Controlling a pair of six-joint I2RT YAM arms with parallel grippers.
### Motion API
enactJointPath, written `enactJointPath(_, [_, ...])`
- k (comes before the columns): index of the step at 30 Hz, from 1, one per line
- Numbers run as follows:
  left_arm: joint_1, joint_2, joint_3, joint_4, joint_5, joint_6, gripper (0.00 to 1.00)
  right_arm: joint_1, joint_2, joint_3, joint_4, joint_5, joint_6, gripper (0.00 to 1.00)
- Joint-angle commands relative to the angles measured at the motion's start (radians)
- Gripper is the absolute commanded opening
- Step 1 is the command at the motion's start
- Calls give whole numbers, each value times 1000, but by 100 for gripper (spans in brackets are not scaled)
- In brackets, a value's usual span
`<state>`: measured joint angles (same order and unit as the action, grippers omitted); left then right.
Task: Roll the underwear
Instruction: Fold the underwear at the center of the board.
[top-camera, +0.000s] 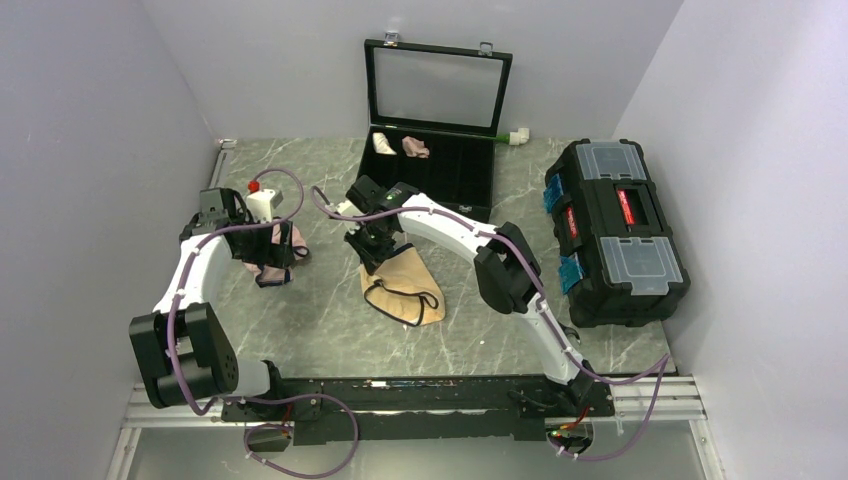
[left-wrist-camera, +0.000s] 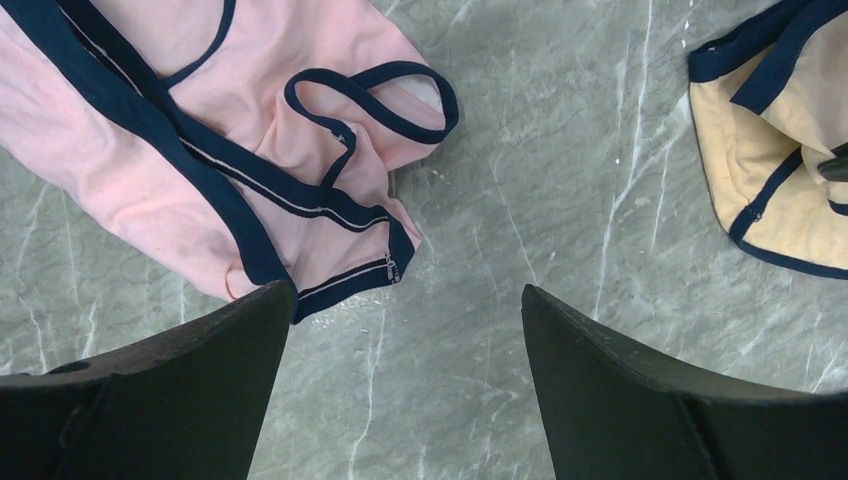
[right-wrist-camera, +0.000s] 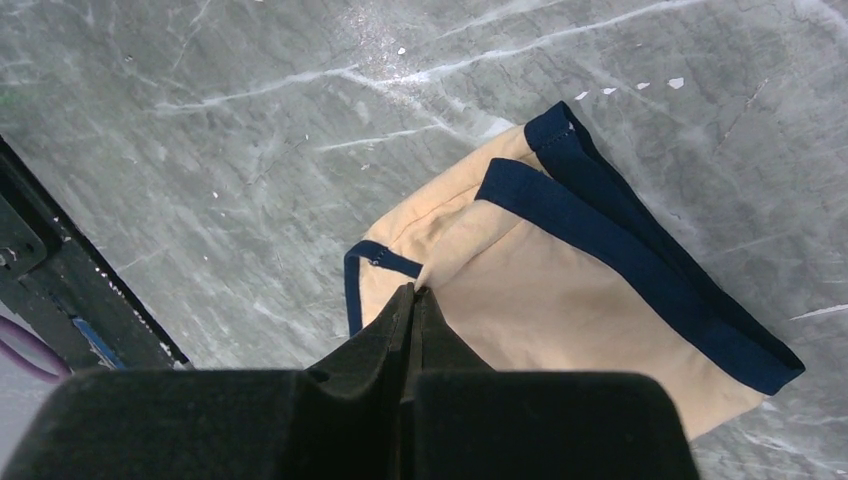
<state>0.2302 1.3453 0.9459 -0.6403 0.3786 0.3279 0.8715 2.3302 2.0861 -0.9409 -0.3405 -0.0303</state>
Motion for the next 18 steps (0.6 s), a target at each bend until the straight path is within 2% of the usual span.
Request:
enactJointPath(1, [7, -31, -11, 1, 28, 18, 91, 2, 20, 42, 26, -18, 28, 0])
enactJointPath(12, [14, -42, -18, -5, 21, 24, 91, 3, 46, 74, 51, -62, 69, 14])
enactJointPath(18, [13, -44, -22, 0, 26, 23, 91, 3, 43, 66, 64, -132, 72, 30])
